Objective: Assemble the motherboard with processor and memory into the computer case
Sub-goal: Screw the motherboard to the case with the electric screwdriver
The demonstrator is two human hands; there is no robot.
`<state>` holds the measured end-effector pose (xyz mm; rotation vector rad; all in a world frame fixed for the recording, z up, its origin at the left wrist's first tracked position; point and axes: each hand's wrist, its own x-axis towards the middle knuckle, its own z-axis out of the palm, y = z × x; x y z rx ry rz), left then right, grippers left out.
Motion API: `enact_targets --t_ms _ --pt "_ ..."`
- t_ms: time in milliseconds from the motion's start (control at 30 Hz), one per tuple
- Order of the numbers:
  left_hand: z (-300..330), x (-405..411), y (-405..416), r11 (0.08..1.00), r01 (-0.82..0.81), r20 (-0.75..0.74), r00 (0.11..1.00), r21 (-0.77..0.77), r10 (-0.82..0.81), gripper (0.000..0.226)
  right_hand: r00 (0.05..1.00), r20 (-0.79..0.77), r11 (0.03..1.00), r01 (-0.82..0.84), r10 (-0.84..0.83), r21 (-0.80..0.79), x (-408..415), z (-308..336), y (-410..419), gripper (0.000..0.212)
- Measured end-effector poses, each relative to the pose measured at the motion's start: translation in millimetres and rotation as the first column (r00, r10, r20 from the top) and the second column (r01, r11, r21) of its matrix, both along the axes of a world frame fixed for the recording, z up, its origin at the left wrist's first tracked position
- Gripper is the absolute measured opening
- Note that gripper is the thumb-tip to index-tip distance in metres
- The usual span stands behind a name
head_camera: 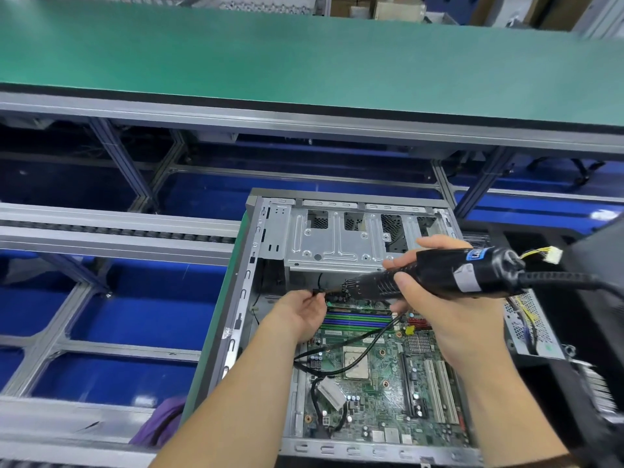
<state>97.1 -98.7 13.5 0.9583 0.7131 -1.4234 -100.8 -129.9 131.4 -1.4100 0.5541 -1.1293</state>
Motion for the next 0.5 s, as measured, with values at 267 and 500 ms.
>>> enact_targets --t_ms 267,500 --pt "-0.5 0.6 5.1 0.998 0.038 0.09 0.995 0.057 -0.043 0.029 0.999 -0.033 1.0 0.028 -0.028 -0.002 6.1 1.7 4.5 0.037" --pt "-12.7 1.1 8.8 0.968 0.098 0.343 0.923 0.232 -0.176 0.022 0.994 -0.065 0.996 0.085 -0.084 0.007 8.5 -0.3 7.1 0.035"
